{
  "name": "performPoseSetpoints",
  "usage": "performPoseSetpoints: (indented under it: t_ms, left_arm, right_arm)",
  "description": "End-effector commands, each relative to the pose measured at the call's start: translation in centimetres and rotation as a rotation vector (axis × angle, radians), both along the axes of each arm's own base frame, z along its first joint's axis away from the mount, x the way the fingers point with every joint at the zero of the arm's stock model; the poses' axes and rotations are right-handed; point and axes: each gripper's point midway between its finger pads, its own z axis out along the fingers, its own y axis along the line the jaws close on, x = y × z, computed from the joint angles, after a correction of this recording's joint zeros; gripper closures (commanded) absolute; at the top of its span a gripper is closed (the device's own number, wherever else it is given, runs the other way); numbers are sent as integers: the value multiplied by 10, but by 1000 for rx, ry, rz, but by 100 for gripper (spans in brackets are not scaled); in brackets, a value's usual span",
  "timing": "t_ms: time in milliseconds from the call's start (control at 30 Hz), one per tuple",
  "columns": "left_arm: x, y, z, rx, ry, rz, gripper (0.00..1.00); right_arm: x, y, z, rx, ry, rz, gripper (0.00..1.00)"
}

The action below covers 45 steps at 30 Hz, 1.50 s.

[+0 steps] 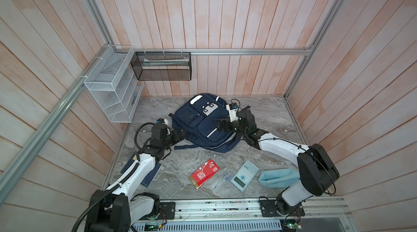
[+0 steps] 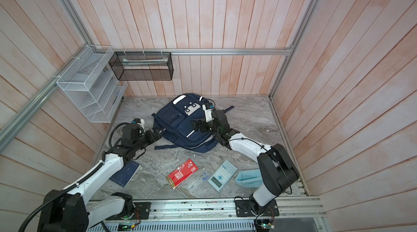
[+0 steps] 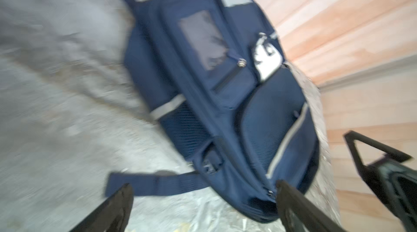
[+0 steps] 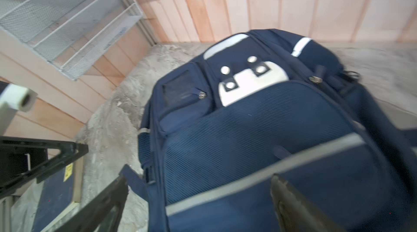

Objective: Pack the student bag

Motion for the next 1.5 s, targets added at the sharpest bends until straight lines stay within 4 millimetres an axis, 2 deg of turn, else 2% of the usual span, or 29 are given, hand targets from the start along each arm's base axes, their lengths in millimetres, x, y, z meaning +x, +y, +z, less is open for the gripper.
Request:
performPoseSetpoints:
  t_ms: [0,133,233,267,333,433,667,800,933,1133,1233,1300,1467]
  left_arm:
    - [-42,54,-16,80,101,244,0]
    - [-86,96,-25,71,177,477,0]
    - [-113,132,-34,101,223,661,0]
    - [-118,143,-35,120,220,706,3]
    - [-117,149,-36,75,222,743,4]
    - [-114,153,-51,-45,257,794,5]
    - [-142,193,-92,-120,340,967,5]
    - [-143,196,-106,-142,392,997,6]
    - [-150,215,-112,-51,421,1045,5]
    - [-131,206,-130,-85,429,914,6]
    - [-124,199,-131,-101,425,844,11]
    - [-119,196,-129,-92,406,802,15]
    - [-102,184,-122,-91,367,703,20]
  right_arm:
    - [-1,40,4,66,4,114,2]
    - [15,70,18,133,25,179,4]
    - [16,79,29,160,0,212,5]
    - [14,79,33,171,-15,218,5]
    - [9,77,38,199,-49,229,5]
    - [11,78,39,189,-71,237,4]
    - [-1,80,44,215,-73,303,4]
    - [-3,85,44,235,-55,334,5]
    - [-4,88,40,242,-35,346,4]
    - [-2,91,30,237,-6,352,5]
    - [-5,108,10,197,36,423,6]
    - [-8,125,-13,127,80,455,7]
    - [-29,173,-49,9,115,522,11]
